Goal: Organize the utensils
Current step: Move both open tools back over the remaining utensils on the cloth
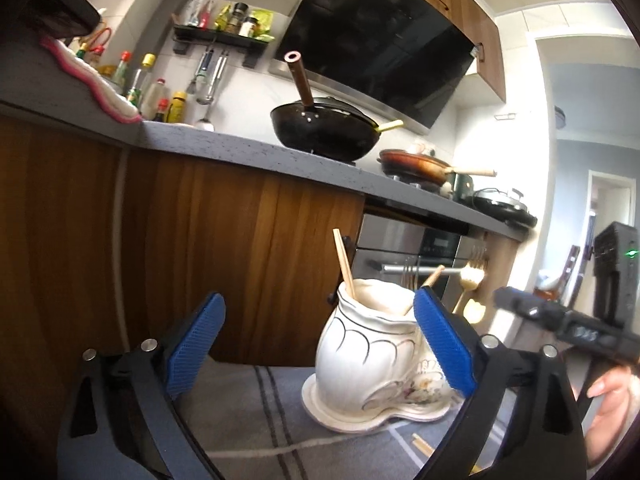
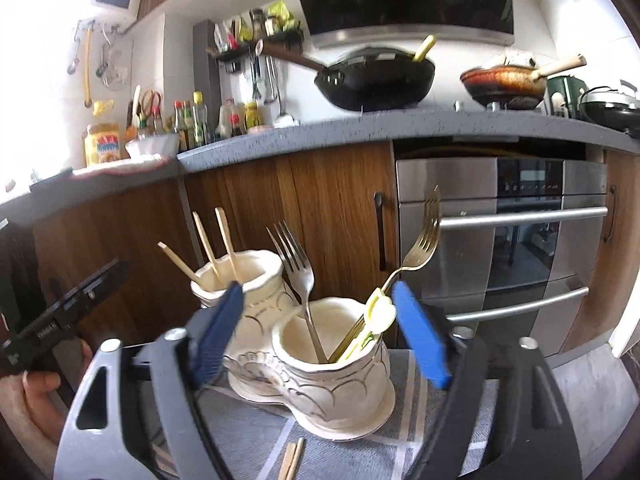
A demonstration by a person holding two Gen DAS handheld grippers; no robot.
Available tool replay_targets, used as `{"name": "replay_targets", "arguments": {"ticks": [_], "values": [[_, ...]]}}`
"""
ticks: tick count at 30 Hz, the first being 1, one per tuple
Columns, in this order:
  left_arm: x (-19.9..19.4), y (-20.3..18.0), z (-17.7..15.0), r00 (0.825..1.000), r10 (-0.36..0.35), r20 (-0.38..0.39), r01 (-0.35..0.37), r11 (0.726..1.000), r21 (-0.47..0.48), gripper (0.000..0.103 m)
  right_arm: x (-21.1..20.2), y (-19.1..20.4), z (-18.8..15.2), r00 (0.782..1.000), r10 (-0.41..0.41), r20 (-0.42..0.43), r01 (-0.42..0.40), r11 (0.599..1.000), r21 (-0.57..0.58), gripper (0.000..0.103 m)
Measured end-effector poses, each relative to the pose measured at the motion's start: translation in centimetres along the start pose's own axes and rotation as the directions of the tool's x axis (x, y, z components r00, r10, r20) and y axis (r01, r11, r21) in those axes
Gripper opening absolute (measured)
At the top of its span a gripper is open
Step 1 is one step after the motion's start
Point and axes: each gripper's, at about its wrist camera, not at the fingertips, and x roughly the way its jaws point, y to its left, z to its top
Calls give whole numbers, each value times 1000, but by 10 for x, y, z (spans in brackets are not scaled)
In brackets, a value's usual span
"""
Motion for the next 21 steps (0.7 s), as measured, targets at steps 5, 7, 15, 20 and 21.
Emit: {"name": "replay_targets", "arguments": {"ticks": [5, 7, 15, 20, 21], "values": [[-18, -2, -7, 999, 52, -5, -52, 999, -15, 98, -32, 5, -2, 998, -9, 69, 7, 1000, 27, 98], [-23, -2, -9, 998, 60, -13, -60, 998, -22, 98, -43, 6, -5, 996, -22, 81, 19, 999, 31, 98], [-44, -10, -15, 997, 67, -34, -68, 997, -42, 98, -69, 6, -21, 995, -64, 72, 62, 998, 32, 98], [-50, -22, -19, 997, 58, -50, -59, 998, -23, 98, -81, -3, -29, 995, -83, 57, 80, 996, 48, 98], [-51, -25, -20, 997, 58, -53, -59, 998, -16, 98, -84, -4, -31, 995, -87, 54, 84, 995, 49, 98]]}}
